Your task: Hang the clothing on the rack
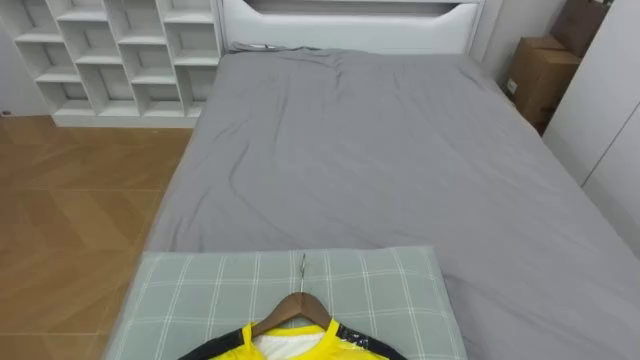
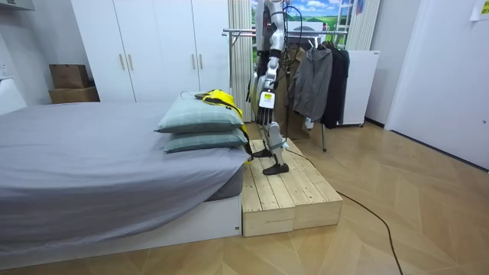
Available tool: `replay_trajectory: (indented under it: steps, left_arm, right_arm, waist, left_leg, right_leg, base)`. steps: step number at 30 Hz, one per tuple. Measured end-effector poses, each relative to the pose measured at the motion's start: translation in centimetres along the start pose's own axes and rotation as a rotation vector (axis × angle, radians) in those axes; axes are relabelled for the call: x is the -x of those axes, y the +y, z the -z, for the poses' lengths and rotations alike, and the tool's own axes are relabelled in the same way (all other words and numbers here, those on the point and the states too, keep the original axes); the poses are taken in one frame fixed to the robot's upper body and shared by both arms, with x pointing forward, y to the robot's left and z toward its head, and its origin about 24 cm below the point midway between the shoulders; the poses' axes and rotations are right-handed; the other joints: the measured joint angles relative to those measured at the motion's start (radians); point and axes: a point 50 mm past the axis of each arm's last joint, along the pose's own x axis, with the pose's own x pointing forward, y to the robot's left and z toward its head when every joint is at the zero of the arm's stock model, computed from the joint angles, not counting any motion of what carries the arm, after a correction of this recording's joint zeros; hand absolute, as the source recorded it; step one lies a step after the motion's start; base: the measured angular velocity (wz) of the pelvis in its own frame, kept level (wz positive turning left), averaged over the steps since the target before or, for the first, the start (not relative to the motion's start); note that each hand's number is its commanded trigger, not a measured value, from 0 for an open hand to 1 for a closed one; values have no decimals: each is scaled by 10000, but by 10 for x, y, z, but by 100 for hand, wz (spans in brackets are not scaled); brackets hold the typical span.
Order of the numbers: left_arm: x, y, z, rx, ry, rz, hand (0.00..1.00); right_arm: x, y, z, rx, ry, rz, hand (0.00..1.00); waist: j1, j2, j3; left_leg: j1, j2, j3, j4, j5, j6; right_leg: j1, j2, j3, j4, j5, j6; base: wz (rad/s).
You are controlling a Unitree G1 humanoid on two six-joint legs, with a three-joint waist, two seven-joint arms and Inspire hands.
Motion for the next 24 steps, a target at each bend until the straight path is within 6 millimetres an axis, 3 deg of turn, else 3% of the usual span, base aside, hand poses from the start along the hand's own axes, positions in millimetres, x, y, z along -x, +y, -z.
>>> replay_trajectory:
  steps: [16,24]
  left_arm:
    - [0,-1,3,-398,105,-22,0]
    - [2,-1,8,-1590,158,-182,0]
  right_arm:
    - [0,0,1,-57,69,102,0]
    - [0,1,1,-42,98,99,0]
  waist:
    - [3,26,-1]
    - [1,-38,10]
  left_leg:
    - [2,0,-10,-9,0,0]
    - [32,0,1,-7,0,0]
  right_leg:
    - [2,4,10,9,1,-1]
    - [23,3,75,10,1,-1]
  base:
    - [0]
    - [0]
